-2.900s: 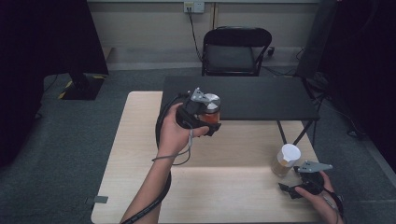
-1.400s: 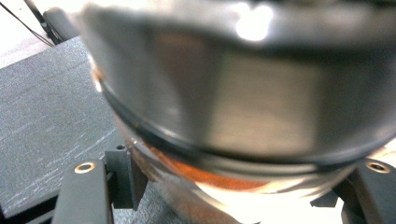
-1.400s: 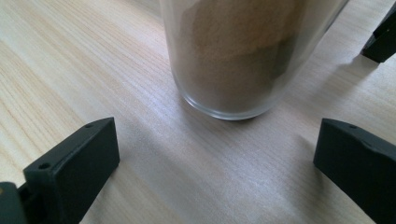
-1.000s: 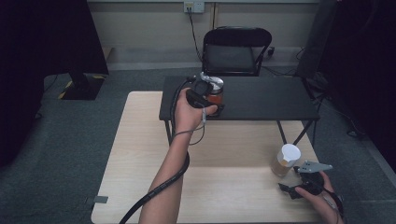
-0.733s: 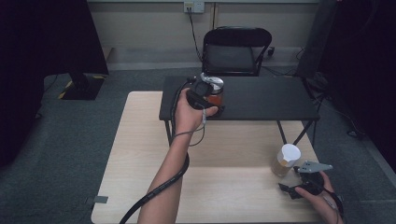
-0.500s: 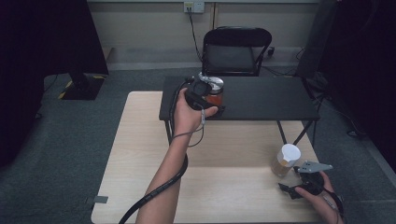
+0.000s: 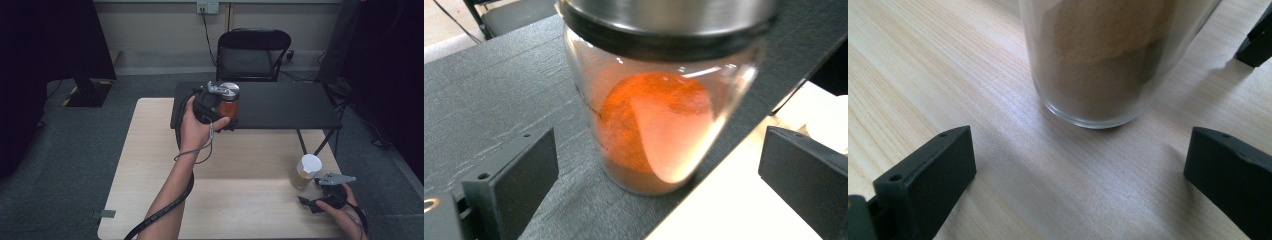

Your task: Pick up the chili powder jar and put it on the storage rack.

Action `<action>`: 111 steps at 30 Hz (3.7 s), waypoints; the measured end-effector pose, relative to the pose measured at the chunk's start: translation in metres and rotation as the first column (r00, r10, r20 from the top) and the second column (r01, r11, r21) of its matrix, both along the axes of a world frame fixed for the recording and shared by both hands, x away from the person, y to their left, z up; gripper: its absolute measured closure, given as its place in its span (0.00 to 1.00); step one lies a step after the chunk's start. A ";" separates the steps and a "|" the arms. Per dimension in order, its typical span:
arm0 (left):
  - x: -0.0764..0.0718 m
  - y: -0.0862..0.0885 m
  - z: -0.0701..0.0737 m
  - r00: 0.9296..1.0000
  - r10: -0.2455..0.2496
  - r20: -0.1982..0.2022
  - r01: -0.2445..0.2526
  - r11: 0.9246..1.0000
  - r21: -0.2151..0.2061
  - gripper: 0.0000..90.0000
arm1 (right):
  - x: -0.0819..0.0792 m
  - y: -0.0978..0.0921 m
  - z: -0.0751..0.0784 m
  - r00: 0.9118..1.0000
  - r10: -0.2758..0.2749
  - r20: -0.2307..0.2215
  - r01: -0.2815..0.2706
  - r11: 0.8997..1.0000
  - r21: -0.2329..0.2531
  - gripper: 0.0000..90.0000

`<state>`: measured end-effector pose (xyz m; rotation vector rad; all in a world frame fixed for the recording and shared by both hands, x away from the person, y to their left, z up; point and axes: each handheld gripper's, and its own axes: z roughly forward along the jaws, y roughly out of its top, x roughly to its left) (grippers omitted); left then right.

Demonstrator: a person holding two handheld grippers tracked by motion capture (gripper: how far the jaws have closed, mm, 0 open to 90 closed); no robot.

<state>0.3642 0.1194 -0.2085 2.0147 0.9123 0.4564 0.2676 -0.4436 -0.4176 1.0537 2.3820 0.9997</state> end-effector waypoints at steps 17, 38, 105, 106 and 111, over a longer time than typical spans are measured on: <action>-0.031 0.016 -0.010 0.998 -0.046 0.049 0.047 0.999 -0.024 0.04 | 0.000 0.000 0.000 1.000 0.000 0.000 0.000 1.000 0.000 0.00; -0.050 0.032 -0.047 0.995 -0.084 0.051 0.088 0.993 -0.077 0.04 | 0.000 0.000 0.000 1.000 0.000 -0.001 0.000 1.000 0.000 0.00; -0.059 0.047 -0.170 0.995 -0.070 -0.073 0.064 0.995 -0.080 0.04 | 0.000 0.000 0.000 1.000 0.001 -0.001 -0.001 1.000 0.000 0.00; -0.060 0.047 -0.172 0.995 -0.070 -0.075 0.065 0.995 -0.076 0.04 | 0.000 0.000 0.000 1.000 0.001 -0.001 -0.001 1.000 0.000 0.00; -0.061 0.047 -0.177 0.993 -0.064 -0.095 0.057 0.996 -0.068 0.04 | 0.000 0.000 0.000 1.000 0.001 -0.001 -0.001 1.000 0.000 0.00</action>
